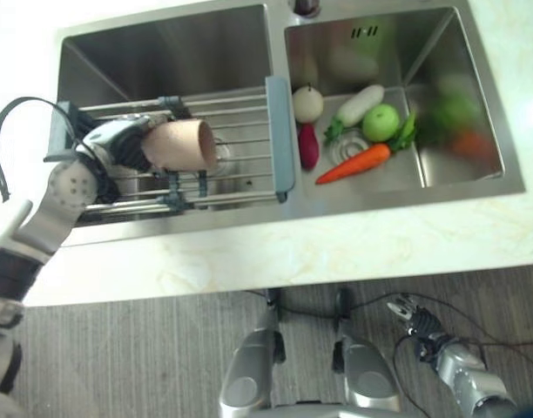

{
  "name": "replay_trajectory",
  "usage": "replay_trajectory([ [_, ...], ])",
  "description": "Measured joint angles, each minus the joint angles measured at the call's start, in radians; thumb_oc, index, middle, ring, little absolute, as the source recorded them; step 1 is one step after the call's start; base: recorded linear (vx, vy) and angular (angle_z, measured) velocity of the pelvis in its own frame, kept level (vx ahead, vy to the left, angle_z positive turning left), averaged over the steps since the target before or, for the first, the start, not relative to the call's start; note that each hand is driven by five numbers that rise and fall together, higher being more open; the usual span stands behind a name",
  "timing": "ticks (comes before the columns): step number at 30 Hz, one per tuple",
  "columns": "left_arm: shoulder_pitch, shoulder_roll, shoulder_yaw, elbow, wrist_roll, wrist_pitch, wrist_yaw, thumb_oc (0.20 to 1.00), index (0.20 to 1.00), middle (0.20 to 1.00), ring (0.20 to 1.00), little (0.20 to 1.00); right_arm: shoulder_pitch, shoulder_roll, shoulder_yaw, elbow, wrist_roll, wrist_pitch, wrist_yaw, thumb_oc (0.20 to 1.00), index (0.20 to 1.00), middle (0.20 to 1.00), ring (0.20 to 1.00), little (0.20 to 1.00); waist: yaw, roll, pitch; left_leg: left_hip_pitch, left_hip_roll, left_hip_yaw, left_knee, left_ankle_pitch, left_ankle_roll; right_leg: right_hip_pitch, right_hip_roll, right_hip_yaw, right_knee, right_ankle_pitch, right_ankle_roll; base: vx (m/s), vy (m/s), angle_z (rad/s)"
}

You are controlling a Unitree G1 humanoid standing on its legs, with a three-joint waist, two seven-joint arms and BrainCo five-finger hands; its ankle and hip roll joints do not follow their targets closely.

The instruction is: Place the dishes in the dishwasher.

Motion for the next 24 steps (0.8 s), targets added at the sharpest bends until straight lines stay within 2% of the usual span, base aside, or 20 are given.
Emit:
replay_trajectory([
  [3, -0.020, 0.004, -0.011, -0.022, 0.028, 0.018, -0.030, 0.200, 0.200, 0.200, 0.200, 0.200, -0.007, 0.000, 0.000, -0.001, 0.018, -0.001, 0.001, 1.000, 1.000, 1.000, 1.000, 1.000, 0.000, 0.001, 0.000, 0.000, -0.003, 0.000, 0.000, 0.001, -0.001, 0.001, -0.001, 0.000, 0.000, 0.002, 0.001, 0.00, 0.000, 0.00],
  [6, -0.019, 0.004, -0.019, -0.018, 0.027, 0.025, -0.014, 0.200, 0.200, 0.200, 0.200, 0.200, -0.008, 0.000, 0.002, -0.001, 0.018, -0.001, 0.000, 1.000, 1.000, 1.000, 1.000, 1.000, 0.000, 0.001, 0.000, 0.000, -0.004, 0.003, 0.000, 0.001, -0.001, 0.001, -0.001, 0.001, 0.000, 0.002, 0.001, 0.00, 0.000, 0.00],
  [9, 0.000, -0.002, -0.021, -0.009, -0.017, 0.020, 0.053, 0.200, 0.200, 0.200, 0.200, 0.200, -0.008, 0.000, 0.001, -0.001, 0.018, -0.002, -0.002, 1.000, 1.000, 1.000, 1.000, 1.000, -0.001, 0.002, 0.000, 0.000, -0.003, 0.002, 0.000, 0.001, -0.001, 0.000, -0.001, 0.001, 0.000, 0.002, 0.001, 0.00, 0.000, 0.00],
  [10, 0.056, -0.030, 0.022, -0.009, -0.015, 0.003, 0.106, 0.200, 0.200, 0.200, 0.200, 0.200, -0.005, 0.007, 0.001, -0.001, 0.017, -0.002, -0.004, 1.000, 1.000, 1.000, 1.000, 1.000, -0.002, 0.002, 0.000, 0.002, -0.004, 0.000, 0.000, 0.002, -0.001, 0.003, -0.001, 0.000, 0.000, 0.002, 0.001, 0.00, -0.034, 0.06],
  [12, 0.075, -0.049, 0.037, -0.006, -0.010, -0.026, 0.146, 0.200, 0.200, 0.200, 0.200, 0.200, -0.005, 0.011, 0.002, -0.001, 0.017, -0.005, -0.008, 1.000, 1.000, 1.000, 1.000, 1.000, 0.001, 0.002, -0.001, 0.003, -0.004, -0.001, 0.000, 0.003, -0.001, 0.006, -0.001, -0.002, 0.000, 0.003, 0.001, 0.00, -0.047, 0.06],
  [13, 0.109, -0.095, 0.065, -0.019, -0.009, -0.075, 0.215, 0.200, 0.200, 0.200, 0.200, 0.200, -0.006, 0.025, 0.007, -0.001, 0.017, -0.018, -0.020, 1.000, 1.000, 1.000, 1.000, 1.000, 0.002, 0.001, -0.001, 0.005, -0.004, -0.001, 0.000, 0.003, -0.001, 0.008, -0.001, -0.002, 0.000, 0.004, 0.001, 0.01, -0.051, 0.00],
  [15, 0.157, -0.114, 0.081, -0.111, -0.005, -0.148, 0.294, 0.200, 0.200, 0.200, 0.200, 0.200, -0.006, 0.042, 0.010, 0.000, 0.017, -0.023, -0.025, 1.000, 1.000, 1.000, 1.000, 1.000, 0.002, -0.001, -0.002, 0.008, -0.004, -0.001, 0.000, 0.003, -0.001, 0.011, -0.001, -0.002, 0.000, 0.006, 0.002, 0.02, -0.053, -0.01],
  [17, 0.213, -0.123, 0.182, -0.214, 0.029, -0.247, 0.427, 0.200, 0.200, 0.200, 0.200, 0.200, 0.000, 0.059, 0.010, 0.015, 0.017, -0.035, -0.027, 1.000, 1.000, 1.000, 1.000, 1.000, 0.003, -0.003, -0.004, 0.038, -0.002, -0.004, 0.000, 0.003, -0.001, 0.041, 0.000, -0.002, 0.000, 0.005, 0.003, 0.05, -0.072, -0.03],
  [18, 0.238, -0.137, 0.231, -0.237, 0.033, -0.274, 0.488, 0.200, 0.200, 0.200, 0.200, 0.200, -0.001, 0.071, 0.011, 0.021, 0.017, -0.044, -0.030, 1.000, 1.000, 1.000, 1.000, 1.000, 0.003, -0.003, -0.009, 0.043, 0.001, -0.004, 0.000, 0.003, -0.002, 0.045, 0.000, -0.002, 0.000, 0.005, 0.003, 0.06, -0.079, -0.04],
  [19, 0.301, -0.214, 0.317, -0.251, 0.071, -0.307, 0.576, 0.200, 0.200, 0.200, 0.200, 0.200, 0.002, 0.096, 0.010, 0.037, 0.016, -0.046, -0.041, 1.000, 1.000, 1.000, 1.000, 1.000, 0.004, -0.003, -0.031, 0.043, 0.004, -0.004, 0.000, 0.002, -0.003, 0.045, 0.003, -0.004, 0.000, 0.004, 0.003, 0.05, -0.082, -0.04],
  [21, 0.438, -0.389, 0.413, -0.271, 0.146, -0.349, 0.776, 0.200, 0.200, 0.200, 0.200, 0.200, 0.038, 0.142, 0.037, 0.047, 0.016, -0.067, -0.058, 1.000, 1.000, 1.000, 1.000, 1.000, 0.015, -0.010, -0.101, 0.045, 0.009, -0.005, 0.000, 0.001, -0.003, 0.046, 0.008, -0.003, 0.000, 0.003, 0.001, 0.03, -0.072, -0.01],
  [22, 0.489, -0.437, 0.434, -0.271, 0.178, -0.361, 0.845, 0.200, 0.200, 0.200, 0.200, 0.200, 0.048, 0.157, 0.040, 0.047, 0.015, -0.066, -0.063, 1.000, 1.000, 1.000, 1.000, 1.000, 0.021, -0.010, -0.113, 0.051, 0.010, -0.005, 0.000, 0.000, -0.005, 0.052, 0.008, -0.002, 0.000, 0.002, 0.001, 0.03, -0.062, 0.02],
  [24, 0.502, -0.442, 0.438, -0.271, 0.189, -0.361, 0.921, 0.200, 0.200, 0.200, 0.200, 0.200, 0.053, 0.160, 0.039, 0.050, 0.014, -0.066, -0.072, 1.000, 1.000, 1.000, 1.000, 1.000, 0.026, -0.009, -0.119, 0.051, 0.010, -0.007, 0.000, -0.009, -0.016, 0.055, 0.008, -0.002, 0.000, 0.000, 0.002, 0.03, -0.046, 0.08],
])
